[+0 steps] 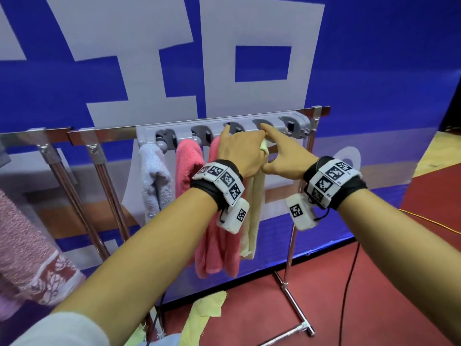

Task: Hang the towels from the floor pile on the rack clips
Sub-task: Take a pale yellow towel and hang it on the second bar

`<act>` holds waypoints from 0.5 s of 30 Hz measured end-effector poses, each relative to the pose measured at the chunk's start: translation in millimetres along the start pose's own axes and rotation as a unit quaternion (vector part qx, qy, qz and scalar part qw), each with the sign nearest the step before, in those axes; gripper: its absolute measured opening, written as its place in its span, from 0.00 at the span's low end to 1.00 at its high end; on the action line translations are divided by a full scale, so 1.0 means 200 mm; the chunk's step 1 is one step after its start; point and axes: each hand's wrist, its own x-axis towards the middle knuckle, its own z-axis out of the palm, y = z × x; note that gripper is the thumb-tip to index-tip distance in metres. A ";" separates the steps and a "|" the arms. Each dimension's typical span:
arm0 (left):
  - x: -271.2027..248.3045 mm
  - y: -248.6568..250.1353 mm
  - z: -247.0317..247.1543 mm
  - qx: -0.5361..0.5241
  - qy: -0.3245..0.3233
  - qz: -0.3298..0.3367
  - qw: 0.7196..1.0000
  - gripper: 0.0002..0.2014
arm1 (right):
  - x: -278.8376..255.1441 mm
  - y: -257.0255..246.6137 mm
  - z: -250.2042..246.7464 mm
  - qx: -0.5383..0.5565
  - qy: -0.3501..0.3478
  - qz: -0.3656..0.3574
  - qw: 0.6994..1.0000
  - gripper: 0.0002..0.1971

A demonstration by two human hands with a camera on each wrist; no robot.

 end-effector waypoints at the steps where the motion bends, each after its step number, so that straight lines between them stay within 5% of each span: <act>1: 0.00 -0.01 -0.01 -0.006 0.000 0.006 1.000 0.16 | 0.00 0.01 0.01 -0.014 -0.014 0.005 1.000 0.53; 3: -0.01 -0.02 -0.01 -0.002 -0.008 0.014 1.000 0.15 | 0.00 0.03 0.06 -0.030 0.000 0.018 0.999 0.54; 9: -0.06 -0.03 -0.02 -0.010 -0.025 -0.010 1.000 0.21 | 0.05 0.06 0.13 0.026 0.187 0.045 0.981 0.30; 15: -0.09 -0.05 -0.03 -0.051 -0.035 0.005 0.998 0.13 | 0.02 0.06 0.14 -0.121 0.075 0.100 0.985 0.18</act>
